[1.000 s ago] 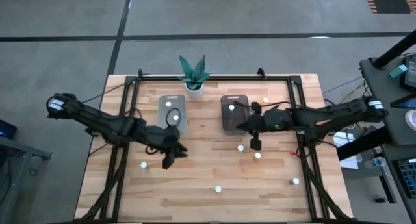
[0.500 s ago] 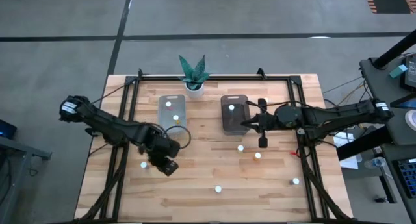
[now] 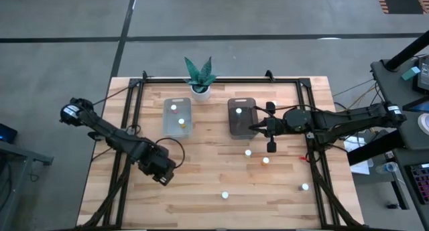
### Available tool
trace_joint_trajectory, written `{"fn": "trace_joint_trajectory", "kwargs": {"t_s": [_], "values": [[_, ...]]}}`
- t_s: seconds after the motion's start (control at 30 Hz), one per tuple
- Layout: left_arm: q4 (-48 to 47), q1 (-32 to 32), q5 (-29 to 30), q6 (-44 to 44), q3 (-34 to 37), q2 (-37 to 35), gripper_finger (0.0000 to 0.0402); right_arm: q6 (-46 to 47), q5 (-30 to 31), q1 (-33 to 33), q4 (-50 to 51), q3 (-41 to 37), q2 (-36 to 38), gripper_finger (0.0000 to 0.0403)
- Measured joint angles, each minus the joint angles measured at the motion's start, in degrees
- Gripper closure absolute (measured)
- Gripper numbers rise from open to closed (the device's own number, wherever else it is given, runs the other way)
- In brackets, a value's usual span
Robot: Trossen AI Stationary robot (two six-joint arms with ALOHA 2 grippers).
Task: Pick and place medicine bottles into bin by pill shape (circle, oval)
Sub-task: Put the left blue capsule bottle into the black bin
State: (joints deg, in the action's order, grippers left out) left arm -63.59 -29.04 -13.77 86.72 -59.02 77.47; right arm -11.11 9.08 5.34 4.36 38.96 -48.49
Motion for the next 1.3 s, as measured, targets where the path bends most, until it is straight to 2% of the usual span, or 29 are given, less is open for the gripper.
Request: {"fn": "trace_joint_trajectory", "kwargs": {"t_s": [0.23,0.3,0.43,0.8,1.03,1.3], "values": [[-4.44,-3.99,0.34,-0.01,2.59,0.07,0.0196,0.68,-0.02,0.00,0.00,0.00,0.00,0.0394],[-6.73,-4.95,0.88,0.46,3.15,0.07,0.0192,0.70,-0.02,0.00,0.00,0.00,0.00,0.0394],[-6.28,-5.93,5.51,1.93,4.97,-0.11,0.0191,0.97,-0.02,0.00,0.02,0.00,0.00,0.0394],[-2.37,-6.01,7.84,1.92,7.76,0.04,0.0191,1.47,0.00,0.00,0.04,-0.11,-0.02,0.0394],[2.57,-5.97,8.06,2.62,11.46,0.10,0.0207,1.46,-0.02,-0.02,0.04,-0.13,-0.02,0.0394],[3.13,-5.97,8.03,2.70,11.84,0.09,0.0267,1.29,0.00,0.00,0.04,-0.13,-0.02,0.0394]]}}
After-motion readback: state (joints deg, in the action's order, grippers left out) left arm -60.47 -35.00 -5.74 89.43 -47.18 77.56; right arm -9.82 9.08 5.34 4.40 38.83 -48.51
